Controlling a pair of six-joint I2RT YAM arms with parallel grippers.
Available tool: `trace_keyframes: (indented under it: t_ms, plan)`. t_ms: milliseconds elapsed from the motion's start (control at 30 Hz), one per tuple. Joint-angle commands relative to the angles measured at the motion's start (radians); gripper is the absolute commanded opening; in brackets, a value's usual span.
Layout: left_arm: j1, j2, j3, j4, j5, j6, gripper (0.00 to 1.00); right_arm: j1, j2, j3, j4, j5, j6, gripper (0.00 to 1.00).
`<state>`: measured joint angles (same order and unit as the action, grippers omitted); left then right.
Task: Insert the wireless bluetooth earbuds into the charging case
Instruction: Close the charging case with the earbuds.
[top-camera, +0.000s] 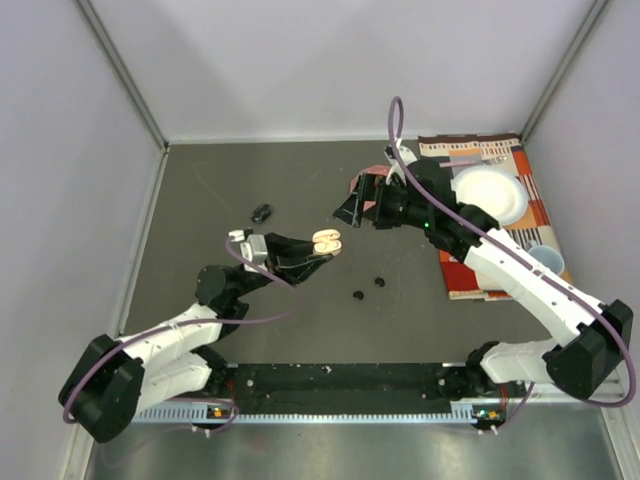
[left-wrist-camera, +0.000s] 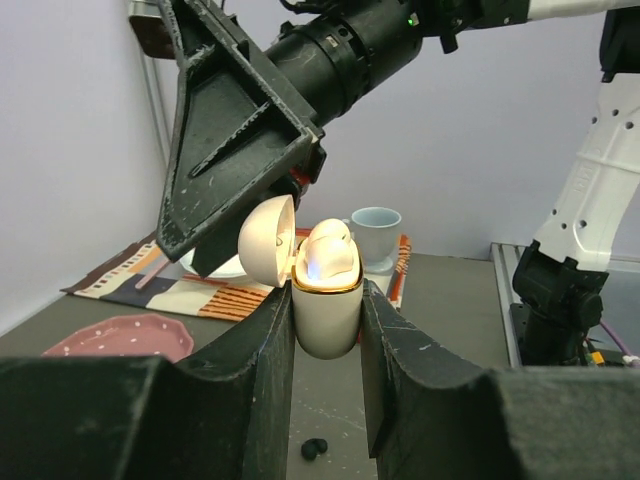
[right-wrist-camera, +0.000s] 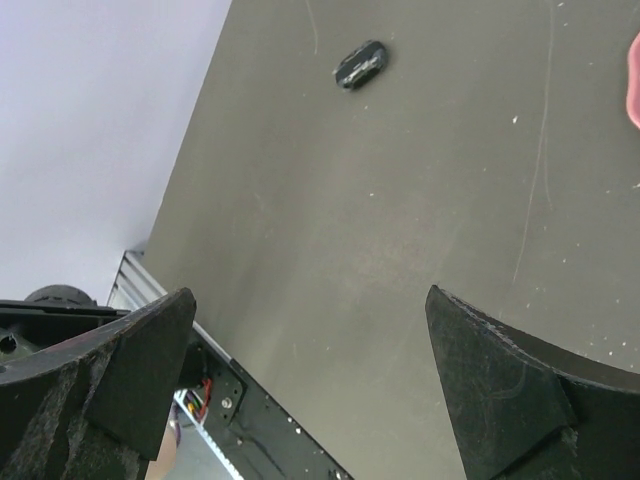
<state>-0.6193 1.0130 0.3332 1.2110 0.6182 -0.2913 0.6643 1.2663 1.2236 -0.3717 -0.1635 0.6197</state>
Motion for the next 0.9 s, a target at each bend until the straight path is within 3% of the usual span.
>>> trace_keyframes:
  t_ms: [0,867]
  plan:
    - [-0.010,0.039,0.032,0.163,0.034,-0.046,0.00,-0.008,0.018,0.054,0.051,-0.086,-0.046,0.99]
    - [-0.011,0.095,0.055,0.193,0.026,-0.065,0.00,-0.009,0.058,0.082,0.056,-0.154,-0.084,0.99]
